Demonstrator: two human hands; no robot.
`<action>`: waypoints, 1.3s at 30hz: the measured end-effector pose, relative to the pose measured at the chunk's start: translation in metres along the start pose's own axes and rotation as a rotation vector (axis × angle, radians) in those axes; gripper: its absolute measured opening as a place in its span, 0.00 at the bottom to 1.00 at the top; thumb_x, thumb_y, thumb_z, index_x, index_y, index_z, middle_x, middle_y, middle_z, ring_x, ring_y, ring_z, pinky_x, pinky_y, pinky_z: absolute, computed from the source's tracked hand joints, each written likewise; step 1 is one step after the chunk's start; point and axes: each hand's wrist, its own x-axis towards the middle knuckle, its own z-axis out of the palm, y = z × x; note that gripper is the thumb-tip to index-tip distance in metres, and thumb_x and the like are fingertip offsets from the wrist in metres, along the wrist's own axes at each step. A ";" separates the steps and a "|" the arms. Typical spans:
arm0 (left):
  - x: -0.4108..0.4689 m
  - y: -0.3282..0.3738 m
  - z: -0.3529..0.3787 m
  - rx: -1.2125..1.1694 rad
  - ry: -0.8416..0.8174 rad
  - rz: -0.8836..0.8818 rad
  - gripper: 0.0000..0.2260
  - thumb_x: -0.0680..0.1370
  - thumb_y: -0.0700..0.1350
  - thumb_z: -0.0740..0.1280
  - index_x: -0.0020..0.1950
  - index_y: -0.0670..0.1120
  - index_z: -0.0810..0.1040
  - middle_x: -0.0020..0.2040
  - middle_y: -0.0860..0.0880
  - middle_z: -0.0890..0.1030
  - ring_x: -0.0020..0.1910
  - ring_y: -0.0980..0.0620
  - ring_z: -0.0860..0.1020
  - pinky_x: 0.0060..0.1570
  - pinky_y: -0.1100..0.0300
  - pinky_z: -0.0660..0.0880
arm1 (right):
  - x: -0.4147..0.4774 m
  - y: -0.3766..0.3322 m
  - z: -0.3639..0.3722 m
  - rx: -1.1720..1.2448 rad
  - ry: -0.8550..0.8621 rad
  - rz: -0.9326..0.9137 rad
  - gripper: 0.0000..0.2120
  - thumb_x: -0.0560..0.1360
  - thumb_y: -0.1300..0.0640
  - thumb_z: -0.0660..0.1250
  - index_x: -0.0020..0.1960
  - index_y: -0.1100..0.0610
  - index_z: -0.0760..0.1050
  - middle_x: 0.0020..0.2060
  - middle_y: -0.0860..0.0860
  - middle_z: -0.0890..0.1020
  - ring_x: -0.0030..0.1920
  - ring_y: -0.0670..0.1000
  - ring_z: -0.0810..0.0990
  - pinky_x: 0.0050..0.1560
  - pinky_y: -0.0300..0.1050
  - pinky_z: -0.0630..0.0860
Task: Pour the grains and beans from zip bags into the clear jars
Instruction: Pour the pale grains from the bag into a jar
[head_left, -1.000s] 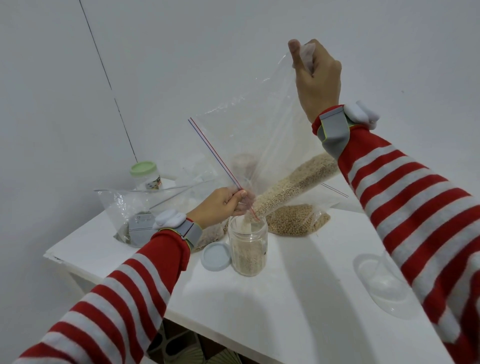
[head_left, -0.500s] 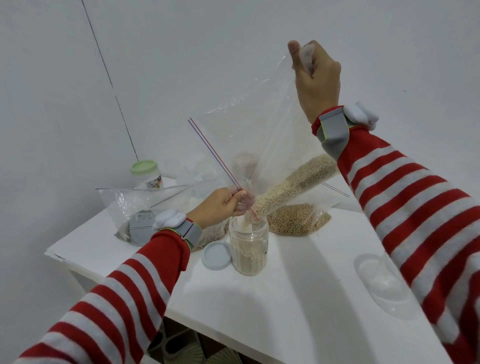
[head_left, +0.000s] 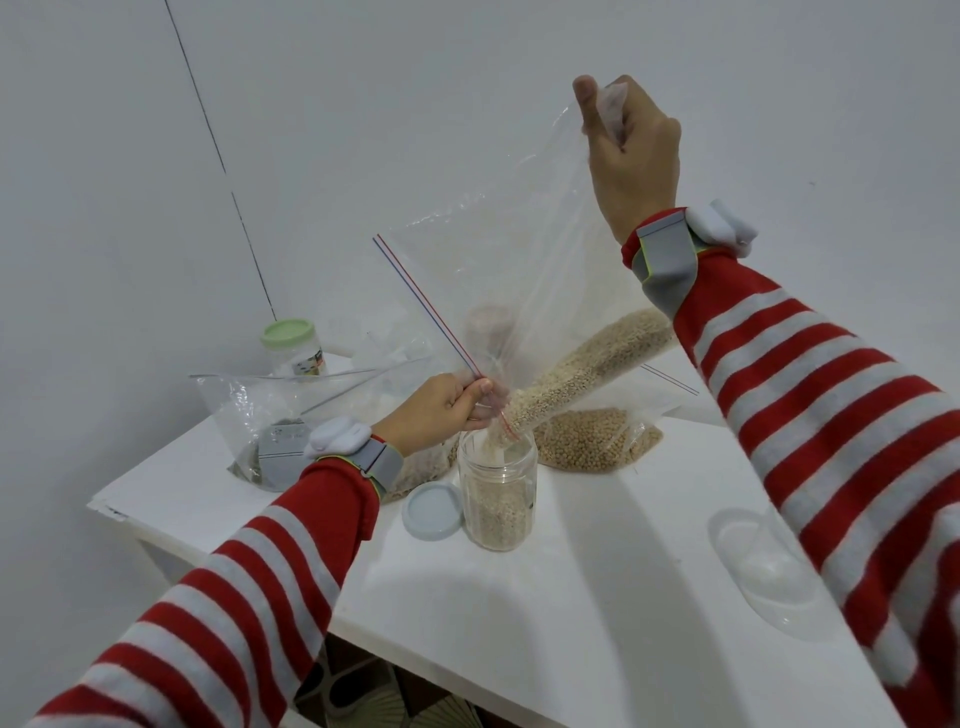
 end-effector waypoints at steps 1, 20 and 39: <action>0.000 0.000 0.000 0.003 0.001 0.001 0.13 0.85 0.40 0.54 0.60 0.37 0.76 0.40 0.56 0.83 0.40 0.62 0.82 0.52 0.63 0.79 | 0.000 0.000 0.000 0.000 0.000 0.000 0.23 0.73 0.29 0.56 0.32 0.45 0.57 0.29 0.55 0.66 0.32 0.63 0.71 0.34 0.55 0.72; 0.004 -0.011 -0.001 -0.033 0.018 -0.029 0.13 0.85 0.41 0.54 0.60 0.38 0.76 0.52 0.47 0.82 0.46 0.59 0.83 0.52 0.64 0.79 | 0.001 0.004 0.007 -0.020 -0.022 0.023 0.21 0.77 0.37 0.60 0.32 0.46 0.57 0.30 0.61 0.69 0.32 0.62 0.68 0.33 0.52 0.69; 0.008 -0.012 0.000 -0.063 0.011 -0.041 0.13 0.85 0.41 0.54 0.61 0.37 0.76 0.51 0.49 0.82 0.46 0.59 0.83 0.51 0.65 0.79 | 0.002 0.007 0.007 -0.043 -0.048 0.027 0.21 0.77 0.37 0.59 0.32 0.46 0.57 0.29 0.52 0.65 0.32 0.60 0.68 0.33 0.51 0.70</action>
